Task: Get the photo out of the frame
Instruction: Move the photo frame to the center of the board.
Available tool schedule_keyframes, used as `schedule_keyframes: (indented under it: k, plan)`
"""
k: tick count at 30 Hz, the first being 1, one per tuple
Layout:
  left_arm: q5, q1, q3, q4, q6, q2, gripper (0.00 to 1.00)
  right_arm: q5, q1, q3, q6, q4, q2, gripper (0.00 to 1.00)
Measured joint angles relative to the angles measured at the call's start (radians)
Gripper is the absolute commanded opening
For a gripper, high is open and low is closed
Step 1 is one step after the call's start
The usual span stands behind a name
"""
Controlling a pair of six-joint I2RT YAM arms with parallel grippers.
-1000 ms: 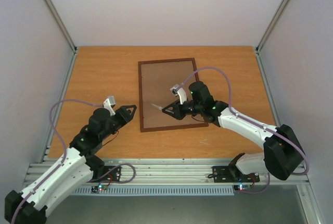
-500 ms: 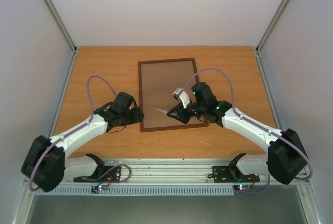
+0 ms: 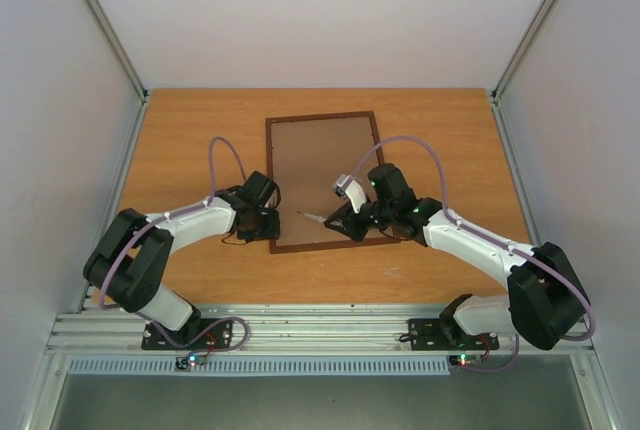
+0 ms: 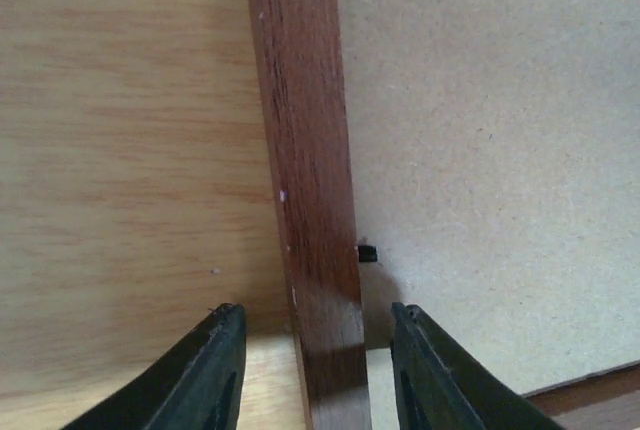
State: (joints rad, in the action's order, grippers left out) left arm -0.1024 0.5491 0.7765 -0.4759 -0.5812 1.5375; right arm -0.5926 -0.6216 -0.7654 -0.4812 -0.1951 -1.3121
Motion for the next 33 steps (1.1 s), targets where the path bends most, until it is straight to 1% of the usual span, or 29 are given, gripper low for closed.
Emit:
schedule_keyframes:
  k: [6, 14, 18, 23, 29, 33]
  plan:
    - [-0.006, 0.019, 0.002, -0.016, 0.023, 0.0, 0.23, 0.005, 0.0, 0.032, 0.001, 0.033, -0.002, 0.01]
    - [0.017, 0.068, -0.008, -0.032, 0.029, -0.022, 0.13, 0.002, 0.0, 0.039, 0.002, 0.046, -0.002, 0.01]
    - [0.016, 0.1, -0.041, -0.04, 0.029, -0.059, 0.11, -0.014, 0.0, 0.039, 0.001, 0.044, -0.004, 0.01]
    - [0.01, 0.116, -0.102, -0.045, 0.037, -0.131, 0.11, -0.05, 0.0, 0.036, -0.004, 0.013, -0.03, 0.01]
    - [-0.005, 0.121, -0.18, -0.04, 0.029, -0.222, 0.13, -0.082, -0.012, 0.015, -0.01, -0.042, -0.057, 0.01]
    - [-0.017, 0.121, -0.227, -0.011, 0.003, -0.268, 0.17, -0.09, -0.033, 0.002, -0.01, -0.054, -0.095, 0.01]
